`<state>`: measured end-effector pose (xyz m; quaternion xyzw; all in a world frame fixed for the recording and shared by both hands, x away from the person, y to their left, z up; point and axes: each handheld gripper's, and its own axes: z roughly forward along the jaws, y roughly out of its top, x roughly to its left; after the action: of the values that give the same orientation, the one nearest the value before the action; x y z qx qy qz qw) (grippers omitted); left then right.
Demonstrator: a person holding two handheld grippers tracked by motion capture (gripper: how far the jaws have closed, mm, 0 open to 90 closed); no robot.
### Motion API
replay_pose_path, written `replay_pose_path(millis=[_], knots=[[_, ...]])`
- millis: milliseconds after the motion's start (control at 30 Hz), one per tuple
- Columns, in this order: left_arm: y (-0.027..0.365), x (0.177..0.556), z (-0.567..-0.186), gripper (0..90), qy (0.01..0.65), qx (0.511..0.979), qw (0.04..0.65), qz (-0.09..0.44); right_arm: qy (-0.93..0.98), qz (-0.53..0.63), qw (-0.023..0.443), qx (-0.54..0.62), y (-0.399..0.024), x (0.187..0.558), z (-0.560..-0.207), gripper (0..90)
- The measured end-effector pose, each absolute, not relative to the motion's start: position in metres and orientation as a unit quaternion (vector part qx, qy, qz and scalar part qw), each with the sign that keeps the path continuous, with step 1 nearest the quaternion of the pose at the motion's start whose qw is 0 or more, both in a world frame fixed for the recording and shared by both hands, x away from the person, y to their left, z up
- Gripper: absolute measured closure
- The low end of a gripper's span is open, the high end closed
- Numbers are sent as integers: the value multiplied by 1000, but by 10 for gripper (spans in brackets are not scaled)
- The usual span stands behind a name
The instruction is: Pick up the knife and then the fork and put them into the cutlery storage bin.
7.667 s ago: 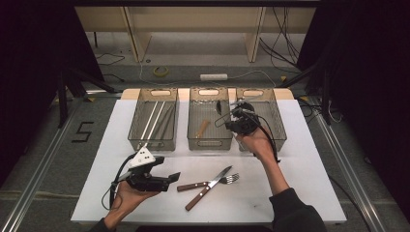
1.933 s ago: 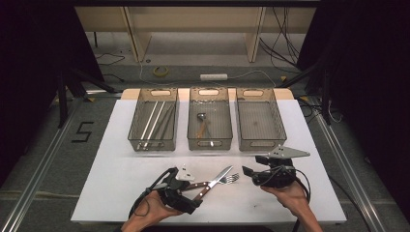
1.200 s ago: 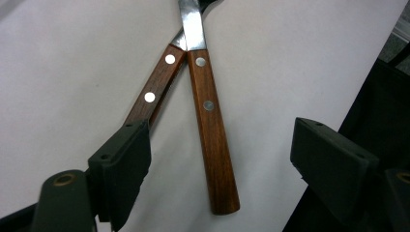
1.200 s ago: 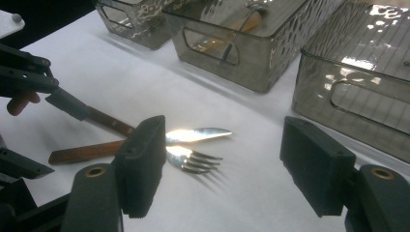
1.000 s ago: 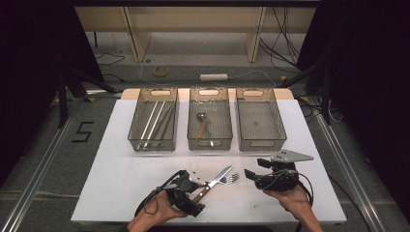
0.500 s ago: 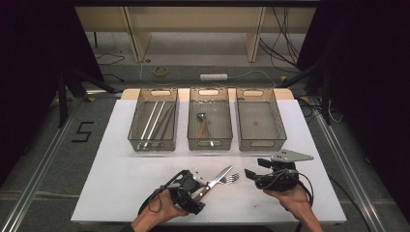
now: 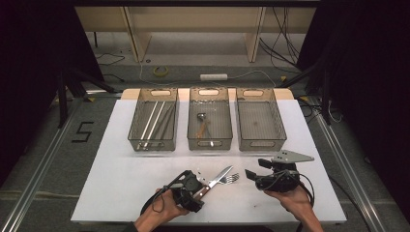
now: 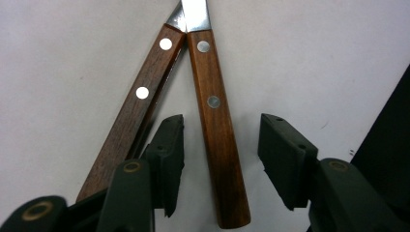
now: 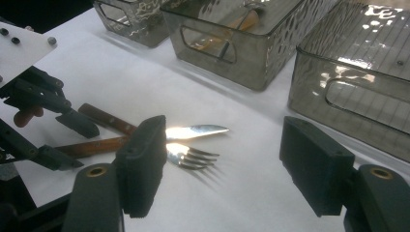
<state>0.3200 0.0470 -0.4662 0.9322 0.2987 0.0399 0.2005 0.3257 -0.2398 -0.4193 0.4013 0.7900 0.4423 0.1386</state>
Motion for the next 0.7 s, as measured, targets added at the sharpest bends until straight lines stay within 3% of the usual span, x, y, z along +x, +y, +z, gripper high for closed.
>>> replay_pose_path(millis=[700], knots=[[43, 323, -466, 704, 284, 937, 199, 48, 791, 441, 139, 401, -240, 326, -419, 353]])
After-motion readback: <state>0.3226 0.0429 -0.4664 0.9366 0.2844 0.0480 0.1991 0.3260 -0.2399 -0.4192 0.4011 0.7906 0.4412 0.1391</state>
